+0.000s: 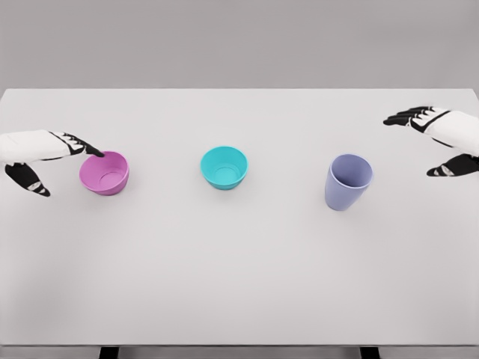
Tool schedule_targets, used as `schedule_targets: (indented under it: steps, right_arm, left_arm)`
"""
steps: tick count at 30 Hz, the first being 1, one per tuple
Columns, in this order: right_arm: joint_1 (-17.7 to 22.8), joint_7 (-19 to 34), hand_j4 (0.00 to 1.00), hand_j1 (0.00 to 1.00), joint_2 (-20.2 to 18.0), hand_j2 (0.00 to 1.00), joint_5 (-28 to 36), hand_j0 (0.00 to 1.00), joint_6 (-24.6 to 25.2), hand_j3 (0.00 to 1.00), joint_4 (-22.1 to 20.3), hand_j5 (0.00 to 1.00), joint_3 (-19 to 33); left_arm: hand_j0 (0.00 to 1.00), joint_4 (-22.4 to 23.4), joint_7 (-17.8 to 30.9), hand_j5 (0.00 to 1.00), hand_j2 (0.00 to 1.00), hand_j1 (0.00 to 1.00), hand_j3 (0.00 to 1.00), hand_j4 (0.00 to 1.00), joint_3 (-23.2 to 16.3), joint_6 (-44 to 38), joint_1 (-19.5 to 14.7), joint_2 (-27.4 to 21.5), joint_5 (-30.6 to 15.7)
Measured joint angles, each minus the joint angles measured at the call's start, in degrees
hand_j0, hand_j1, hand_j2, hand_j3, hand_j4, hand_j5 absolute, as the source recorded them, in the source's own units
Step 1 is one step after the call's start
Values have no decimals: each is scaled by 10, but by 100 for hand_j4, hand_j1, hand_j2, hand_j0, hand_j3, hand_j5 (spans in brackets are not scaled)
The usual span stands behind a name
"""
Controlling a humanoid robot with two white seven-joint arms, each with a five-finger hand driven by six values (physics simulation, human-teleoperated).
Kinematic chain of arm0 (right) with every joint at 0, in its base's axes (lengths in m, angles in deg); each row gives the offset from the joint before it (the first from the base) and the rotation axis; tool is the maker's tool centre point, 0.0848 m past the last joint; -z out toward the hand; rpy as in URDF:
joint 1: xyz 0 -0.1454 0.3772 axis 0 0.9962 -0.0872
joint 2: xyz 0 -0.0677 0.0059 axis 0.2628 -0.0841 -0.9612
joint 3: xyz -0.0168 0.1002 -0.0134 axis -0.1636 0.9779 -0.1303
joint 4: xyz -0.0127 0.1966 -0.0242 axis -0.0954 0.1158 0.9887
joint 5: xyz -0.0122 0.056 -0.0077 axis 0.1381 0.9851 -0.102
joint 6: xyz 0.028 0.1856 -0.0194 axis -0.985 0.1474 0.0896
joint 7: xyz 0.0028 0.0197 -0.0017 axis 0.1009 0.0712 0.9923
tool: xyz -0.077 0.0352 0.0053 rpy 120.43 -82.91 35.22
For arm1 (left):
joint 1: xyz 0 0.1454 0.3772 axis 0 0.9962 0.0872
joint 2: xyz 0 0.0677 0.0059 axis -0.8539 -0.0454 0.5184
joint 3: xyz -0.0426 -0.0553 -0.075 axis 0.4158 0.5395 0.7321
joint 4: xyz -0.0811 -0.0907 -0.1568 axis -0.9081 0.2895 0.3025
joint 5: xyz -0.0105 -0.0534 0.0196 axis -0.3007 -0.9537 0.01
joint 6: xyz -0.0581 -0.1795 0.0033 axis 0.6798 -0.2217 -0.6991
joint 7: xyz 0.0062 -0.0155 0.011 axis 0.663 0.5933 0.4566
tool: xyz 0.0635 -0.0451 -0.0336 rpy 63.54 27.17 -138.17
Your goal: Stacking bowl and cup with both arms
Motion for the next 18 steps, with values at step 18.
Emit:
schedule_targets:
  steps: [18]
  right_arm:
    - [70,0,100,100,65,100,7,100,0,100,-16,100,119]
  left_arm:
    - [99,21,0,99,99,99,99,99,4,0,-19,50,54]
